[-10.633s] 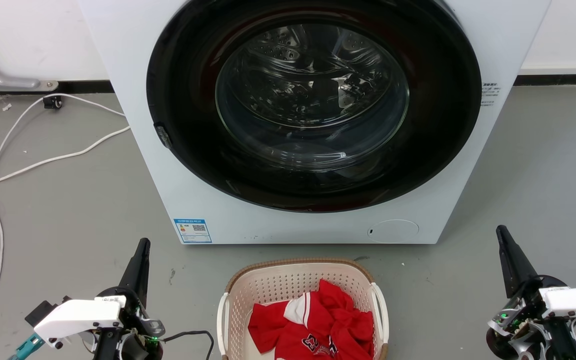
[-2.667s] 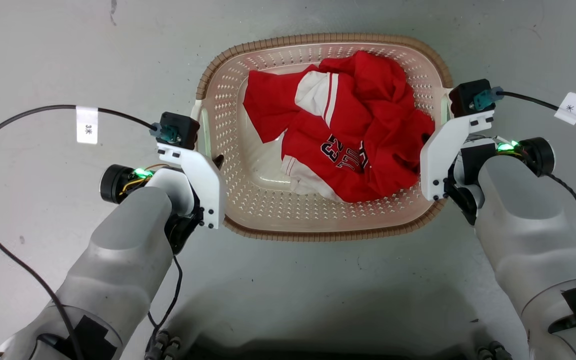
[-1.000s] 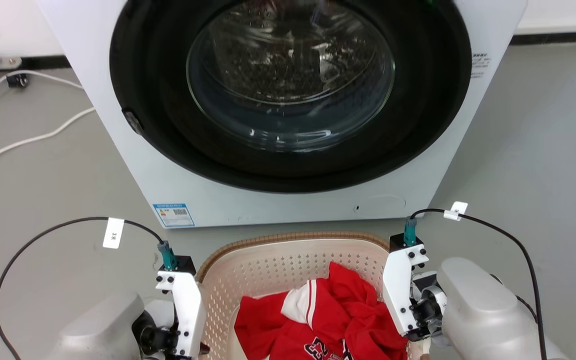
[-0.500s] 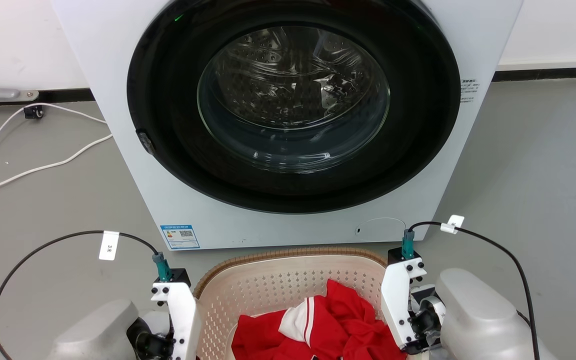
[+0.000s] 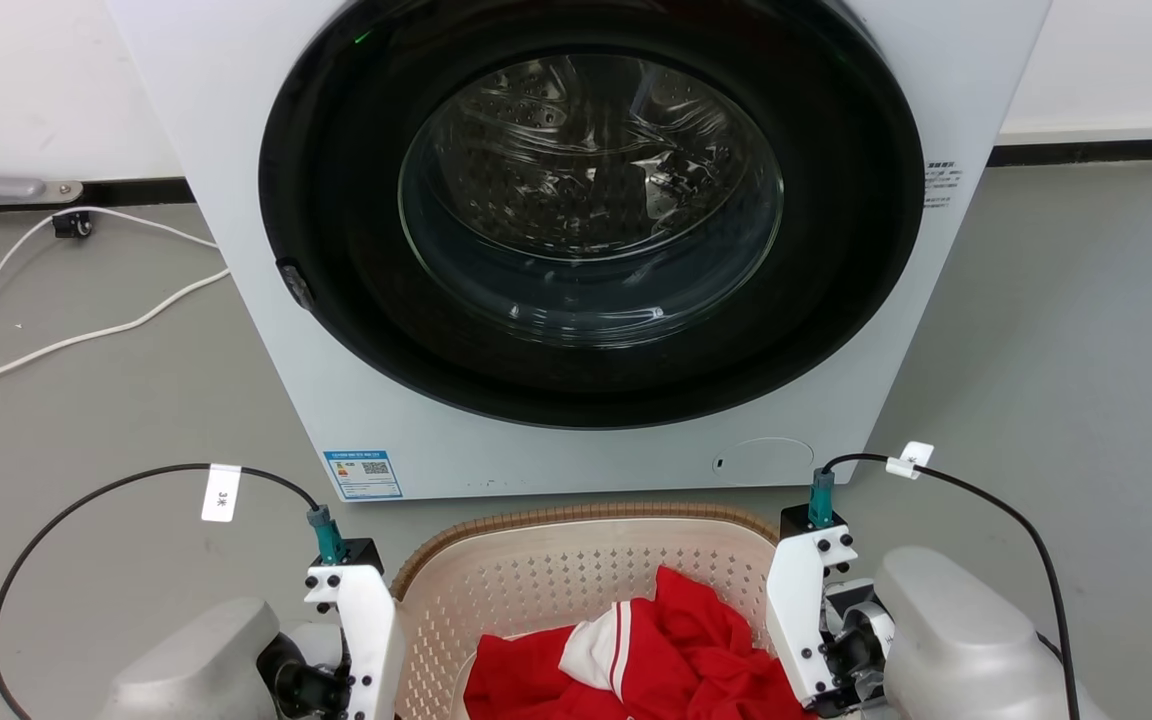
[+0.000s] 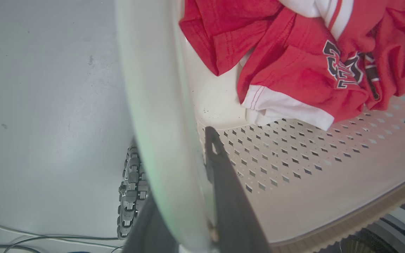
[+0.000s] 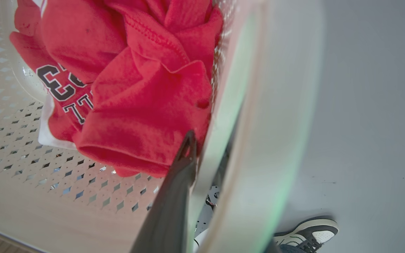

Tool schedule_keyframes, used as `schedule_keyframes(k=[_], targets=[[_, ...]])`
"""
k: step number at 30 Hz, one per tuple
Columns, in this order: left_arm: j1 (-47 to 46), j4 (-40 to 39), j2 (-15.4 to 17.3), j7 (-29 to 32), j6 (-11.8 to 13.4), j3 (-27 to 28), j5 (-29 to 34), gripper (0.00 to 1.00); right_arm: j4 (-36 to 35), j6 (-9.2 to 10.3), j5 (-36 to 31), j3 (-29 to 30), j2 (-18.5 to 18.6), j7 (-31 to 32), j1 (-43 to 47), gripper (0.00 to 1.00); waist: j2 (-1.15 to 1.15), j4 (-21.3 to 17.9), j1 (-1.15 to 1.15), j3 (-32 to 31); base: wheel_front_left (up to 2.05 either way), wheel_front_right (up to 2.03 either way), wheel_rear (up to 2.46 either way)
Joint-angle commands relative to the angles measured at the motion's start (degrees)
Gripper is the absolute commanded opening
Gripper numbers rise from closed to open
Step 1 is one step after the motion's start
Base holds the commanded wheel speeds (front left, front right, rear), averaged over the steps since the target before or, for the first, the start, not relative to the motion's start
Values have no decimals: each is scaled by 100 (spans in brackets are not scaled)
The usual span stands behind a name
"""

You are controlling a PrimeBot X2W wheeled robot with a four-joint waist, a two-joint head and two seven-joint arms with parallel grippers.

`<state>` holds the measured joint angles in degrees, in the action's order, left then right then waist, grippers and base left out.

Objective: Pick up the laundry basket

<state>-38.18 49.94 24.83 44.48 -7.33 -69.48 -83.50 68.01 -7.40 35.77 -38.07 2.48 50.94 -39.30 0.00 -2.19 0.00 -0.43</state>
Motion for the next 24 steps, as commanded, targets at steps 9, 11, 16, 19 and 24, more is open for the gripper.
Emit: schedule_keyframes(k=[9, 11, 16, 19, 24], targets=[[-139, 78, 20, 66, -23, 15, -23, 0, 39, -16, 78, -138, 72, -60, -24, 0, 0, 30, 0, -3, 0, 0, 0], [-158, 77, 27, 76, -23, 15, -27, 0, 20, -16, 107, -162, 71, -67, -28, 0, 0, 30, 0, 3, 0, 0, 0], [-160, 87, 35, 101, -23, -2, -13, 0, -2, -16, 169, -232, 69, -82, -52, 0, 0, 20, 0, 1, 0, 0, 0], [-153, 104, 20, 101, -23, 5, -28, 0, 20, -16, 189, -264, 69, -90, -78, 0, 0, 18, 0, 0, 0, 0, 0], [-145, 123, -2, 113, -23, 22, -41, 0, 66, -16, 232, -315, 68, -92, -105, 0, 0, 19, 0, -5, 0, 0, 0]])
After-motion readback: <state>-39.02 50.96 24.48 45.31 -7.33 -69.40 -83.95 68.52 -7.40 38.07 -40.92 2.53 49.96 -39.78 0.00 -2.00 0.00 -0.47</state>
